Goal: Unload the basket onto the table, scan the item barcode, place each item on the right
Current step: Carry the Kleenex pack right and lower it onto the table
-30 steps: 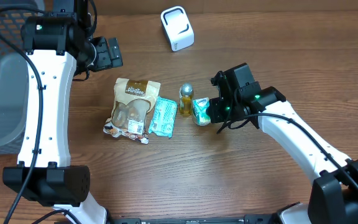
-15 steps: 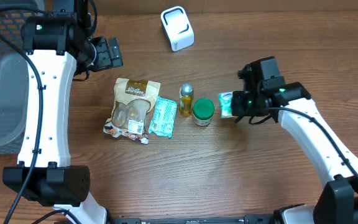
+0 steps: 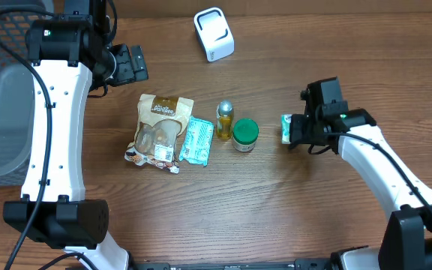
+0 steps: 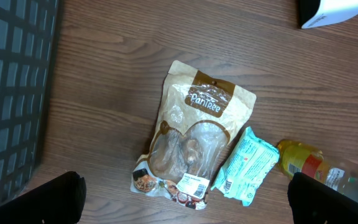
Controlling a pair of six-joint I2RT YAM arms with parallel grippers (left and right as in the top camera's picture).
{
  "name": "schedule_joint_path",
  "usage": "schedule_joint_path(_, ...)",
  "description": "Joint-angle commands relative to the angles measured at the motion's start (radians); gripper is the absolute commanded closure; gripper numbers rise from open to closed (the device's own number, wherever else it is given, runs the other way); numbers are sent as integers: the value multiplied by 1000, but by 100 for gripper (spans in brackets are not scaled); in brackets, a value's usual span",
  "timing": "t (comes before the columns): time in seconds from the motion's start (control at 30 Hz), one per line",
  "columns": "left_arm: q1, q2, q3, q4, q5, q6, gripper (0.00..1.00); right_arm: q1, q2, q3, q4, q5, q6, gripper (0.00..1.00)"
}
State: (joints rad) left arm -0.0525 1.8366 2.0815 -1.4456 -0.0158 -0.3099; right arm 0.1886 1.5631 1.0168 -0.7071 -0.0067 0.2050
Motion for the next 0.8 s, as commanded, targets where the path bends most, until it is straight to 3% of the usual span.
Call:
schedule_joint_path(0.0, -2, 2, 15, -1, 5, 11, 0, -9, 5, -41, 45, 87, 61, 96)
schedule_joint_path(0.33, -2, 2, 15, -1, 5, 11, 1, -9, 5, -180, 215, 85, 62, 96)
schedule_joint_path(0.37, -2, 2, 15, -1, 5, 11, 0, -9, 5, -185, 223, 85, 61, 94)
schedule_joint_path(0.4, -2, 2, 15, -1, 5, 11, 0, -9, 5, -186, 227, 85, 61, 77)
schedule_joint_path(0.53, -2, 2, 15, -1, 5, 11, 0, -9, 5, -185, 242, 97, 61, 57)
schedule_joint_path(0.63, -2, 2, 15, -1, 5, 11, 0, -8, 5, -155, 245, 111, 83, 53)
schedule_joint_path(0.77, -2, 2, 15, -1, 5, 11, 1, 2, 5, -27, 129, 72, 99, 54)
